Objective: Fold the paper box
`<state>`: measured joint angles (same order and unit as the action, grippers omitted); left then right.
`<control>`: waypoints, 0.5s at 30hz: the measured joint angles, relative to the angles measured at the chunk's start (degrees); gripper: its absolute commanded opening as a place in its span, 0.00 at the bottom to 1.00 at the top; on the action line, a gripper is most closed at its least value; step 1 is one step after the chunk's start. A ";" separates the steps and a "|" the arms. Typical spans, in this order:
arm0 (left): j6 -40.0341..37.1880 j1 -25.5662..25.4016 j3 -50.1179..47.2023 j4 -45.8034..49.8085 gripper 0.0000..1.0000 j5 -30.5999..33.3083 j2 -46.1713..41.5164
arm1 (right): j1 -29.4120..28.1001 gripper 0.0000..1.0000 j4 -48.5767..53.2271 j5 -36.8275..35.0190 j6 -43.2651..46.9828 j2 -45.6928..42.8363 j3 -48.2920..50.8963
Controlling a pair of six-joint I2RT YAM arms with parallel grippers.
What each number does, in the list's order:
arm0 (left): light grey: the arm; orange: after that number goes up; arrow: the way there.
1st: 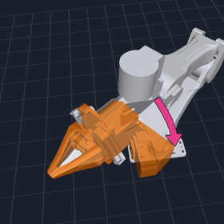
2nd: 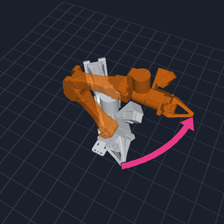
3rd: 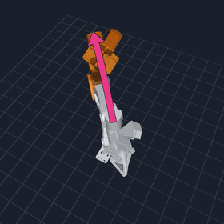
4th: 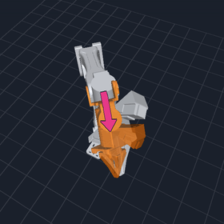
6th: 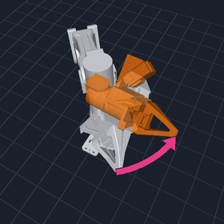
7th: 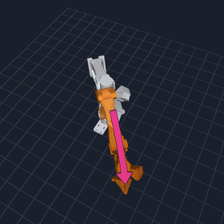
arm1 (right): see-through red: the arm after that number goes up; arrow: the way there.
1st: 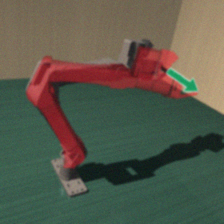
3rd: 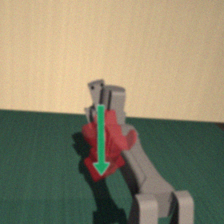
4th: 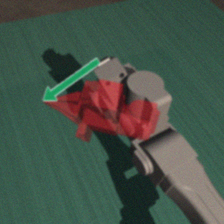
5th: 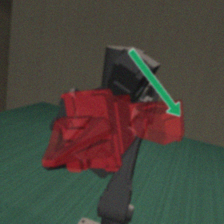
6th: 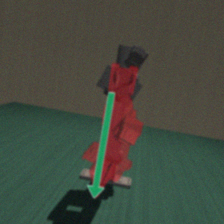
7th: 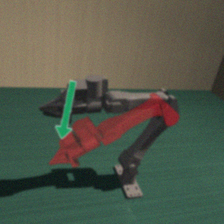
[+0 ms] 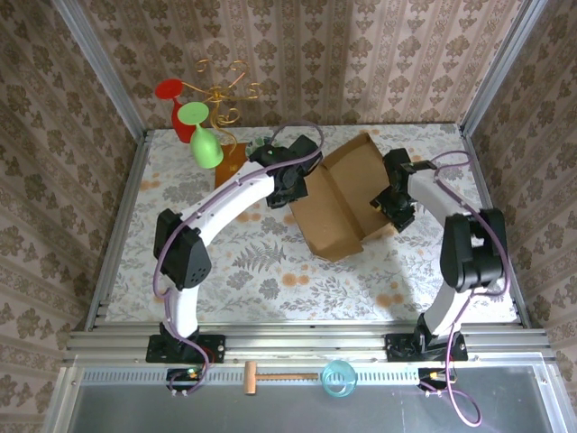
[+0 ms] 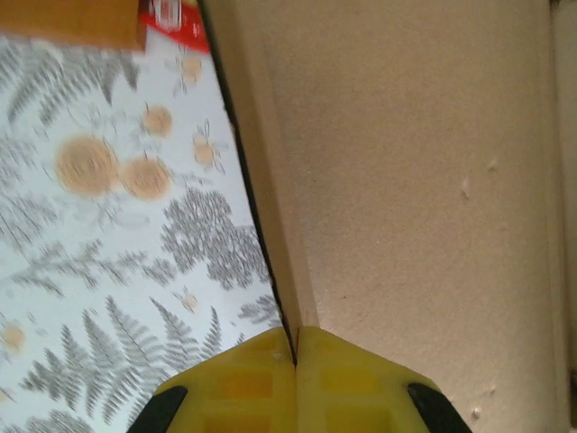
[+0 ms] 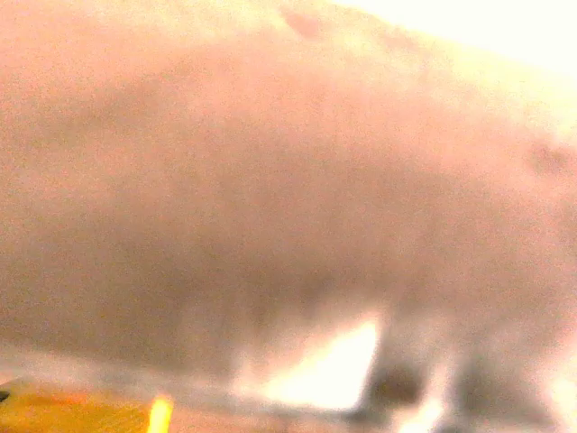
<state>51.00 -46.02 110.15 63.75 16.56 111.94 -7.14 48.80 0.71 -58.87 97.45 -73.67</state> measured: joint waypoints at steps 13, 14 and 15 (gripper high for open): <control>-28.44 5.64 16.57 4.11 0.00 3.74 5.73 | -0.87 0.70 -2.71 9.03 10.01 -17.09 0.50; -30.29 5.60 17.86 4.24 0.00 3.32 6.49 | -0.90 0.70 -2.40 8.79 10.91 -17.33 0.50; -32.79 5.46 19.34 4.28 0.00 2.89 7.34 | -0.90 0.69 -2.25 8.55 12.26 -17.81 0.48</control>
<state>18.22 -40.56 129.49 68.03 19.44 119.28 -8.03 46.54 9.26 -46.61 79.64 -73.19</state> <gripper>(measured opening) 0.052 0.704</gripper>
